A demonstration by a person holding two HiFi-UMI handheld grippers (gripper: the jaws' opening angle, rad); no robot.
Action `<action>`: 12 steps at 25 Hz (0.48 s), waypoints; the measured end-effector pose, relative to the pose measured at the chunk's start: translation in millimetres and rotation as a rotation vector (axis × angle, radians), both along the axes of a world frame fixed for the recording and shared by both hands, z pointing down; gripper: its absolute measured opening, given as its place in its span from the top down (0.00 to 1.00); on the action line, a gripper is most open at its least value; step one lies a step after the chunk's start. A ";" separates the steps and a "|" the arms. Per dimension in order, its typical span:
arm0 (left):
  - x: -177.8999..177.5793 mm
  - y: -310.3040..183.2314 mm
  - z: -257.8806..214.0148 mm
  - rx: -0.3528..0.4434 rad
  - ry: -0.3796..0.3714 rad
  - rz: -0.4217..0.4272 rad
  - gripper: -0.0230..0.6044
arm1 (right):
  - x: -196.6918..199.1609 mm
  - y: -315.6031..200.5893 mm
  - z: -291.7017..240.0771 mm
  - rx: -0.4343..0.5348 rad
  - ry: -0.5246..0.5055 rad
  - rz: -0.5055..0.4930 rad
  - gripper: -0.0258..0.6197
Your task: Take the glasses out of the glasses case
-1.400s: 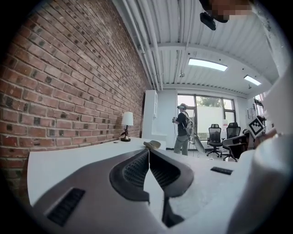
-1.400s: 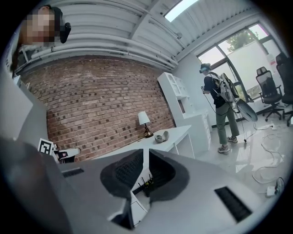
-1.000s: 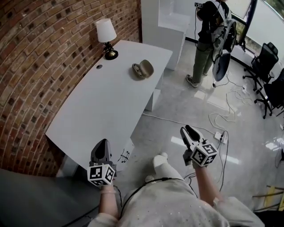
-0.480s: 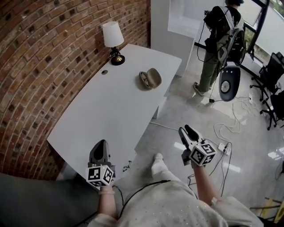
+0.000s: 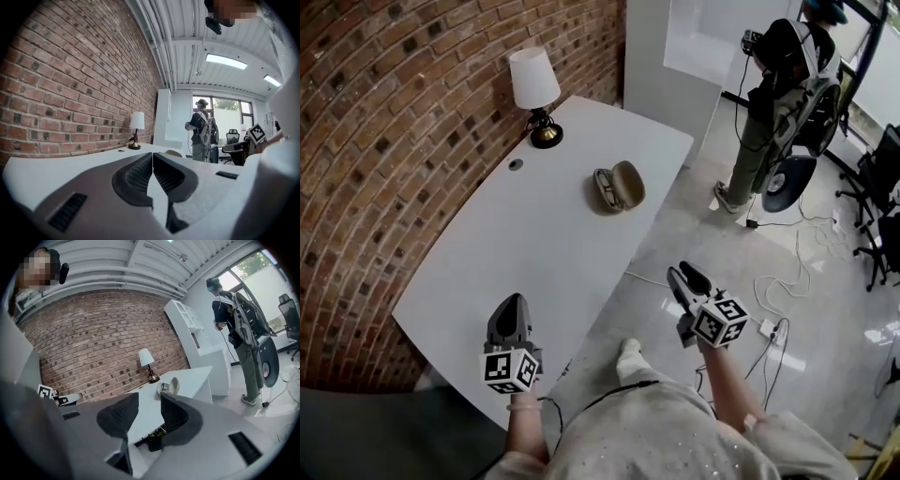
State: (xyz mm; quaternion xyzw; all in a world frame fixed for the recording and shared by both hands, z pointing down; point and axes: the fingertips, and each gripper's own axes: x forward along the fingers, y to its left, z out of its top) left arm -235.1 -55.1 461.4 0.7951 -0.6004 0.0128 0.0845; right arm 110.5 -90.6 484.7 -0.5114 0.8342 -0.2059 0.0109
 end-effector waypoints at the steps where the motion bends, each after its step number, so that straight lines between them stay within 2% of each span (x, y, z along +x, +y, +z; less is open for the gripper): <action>1: 2.8 -6.3 1.0 -0.003 -0.002 -0.002 0.95 | 1.1 -7.0 2.4 -0.007 -0.001 -0.006 0.72; 12: 29.9 -62.3 7.8 -0.023 -0.016 -0.033 0.95 | 19.4 -64.5 21.6 -0.047 0.009 -0.086 0.72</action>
